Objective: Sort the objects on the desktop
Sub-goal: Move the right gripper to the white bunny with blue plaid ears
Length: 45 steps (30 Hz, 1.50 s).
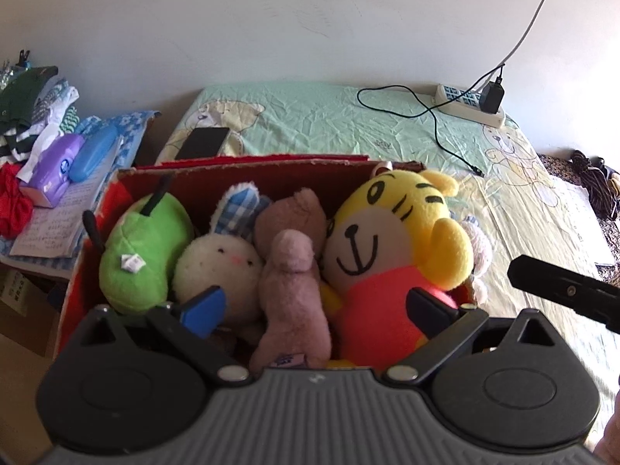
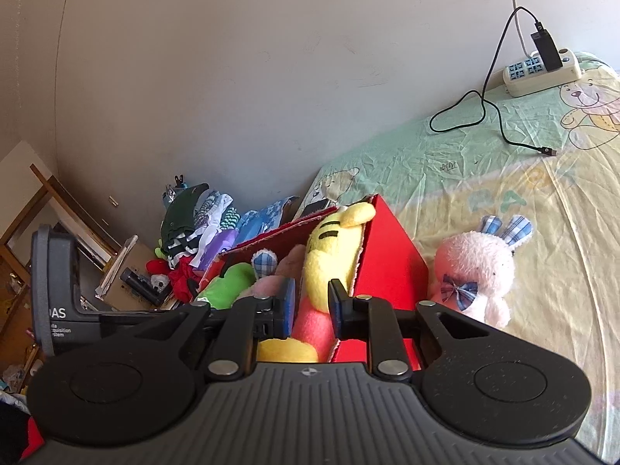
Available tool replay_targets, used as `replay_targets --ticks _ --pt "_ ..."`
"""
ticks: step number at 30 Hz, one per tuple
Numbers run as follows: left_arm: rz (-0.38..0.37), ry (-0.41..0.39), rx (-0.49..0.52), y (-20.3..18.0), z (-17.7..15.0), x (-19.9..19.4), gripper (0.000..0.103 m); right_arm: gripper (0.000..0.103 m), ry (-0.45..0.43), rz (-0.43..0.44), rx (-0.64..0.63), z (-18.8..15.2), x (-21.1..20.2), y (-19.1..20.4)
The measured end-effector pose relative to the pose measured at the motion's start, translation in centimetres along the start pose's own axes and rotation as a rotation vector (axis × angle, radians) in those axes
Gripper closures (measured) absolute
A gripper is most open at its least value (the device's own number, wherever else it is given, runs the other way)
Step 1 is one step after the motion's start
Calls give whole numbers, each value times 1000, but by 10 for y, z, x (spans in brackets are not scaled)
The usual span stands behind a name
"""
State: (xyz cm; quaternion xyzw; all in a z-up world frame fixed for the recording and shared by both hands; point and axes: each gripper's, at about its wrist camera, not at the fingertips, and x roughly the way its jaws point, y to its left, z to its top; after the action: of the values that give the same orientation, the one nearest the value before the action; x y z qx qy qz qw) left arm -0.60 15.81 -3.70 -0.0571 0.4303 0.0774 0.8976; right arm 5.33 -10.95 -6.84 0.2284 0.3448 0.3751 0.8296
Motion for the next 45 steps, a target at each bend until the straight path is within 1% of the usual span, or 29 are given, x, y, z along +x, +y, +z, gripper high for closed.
replay_targets --ticks 5,9,12,15,17,18,21,23,25,29,33,37,40,45 --pt "18 -32 -20 -11 0 -14 3 81 16 -7 29 3 -8 -23" --pt "-7 -54 -37 -23 0 -26 3 78 32 -30 58 2 -13 -45" --pt "-44 -77 -32 -37 -3 -35 3 76 54 -65 101 1 -12 -67" --pt "-88 -97 -26 -49 -7 -41 3 73 84 -82 141 0 -5 -89" --pt "-153 -100 -34 -57 -7 -43 3 69 108 -89 164 1 4 -104" --pt "-185 -101 -35 -62 -7 -43 3 69 118 -91 172 1 8 -109" --pt "-230 -119 -15 -79 -8 -43 3 67 152 -87 204 -1 22 -125" --pt "-258 -119 8 -91 -10 -41 3 61 166 -65 232 -3 29 -132" --pt "-277 -112 33 -102 -14 -39 3 56 185 -36 254 -5 38 -137" --pt "-299 -92 56 -114 -19 -35 3 56 190 -22 251 -7 53 -139" --pt "-301 -67 40 -117 -20 -31 3 56 194 -11 249 -9 67 -142" --pt "-298 -46 32 -119 -19 -26 3 56 183 -1 255 -8 69 -144" --pt "-296 -36 27 -122 -18 -22 3 67 187 -13 237 -10 66 -145" --pt "-293 -15 34 -130 -15 -8 3 77 187 19 268 -9 56 -155"
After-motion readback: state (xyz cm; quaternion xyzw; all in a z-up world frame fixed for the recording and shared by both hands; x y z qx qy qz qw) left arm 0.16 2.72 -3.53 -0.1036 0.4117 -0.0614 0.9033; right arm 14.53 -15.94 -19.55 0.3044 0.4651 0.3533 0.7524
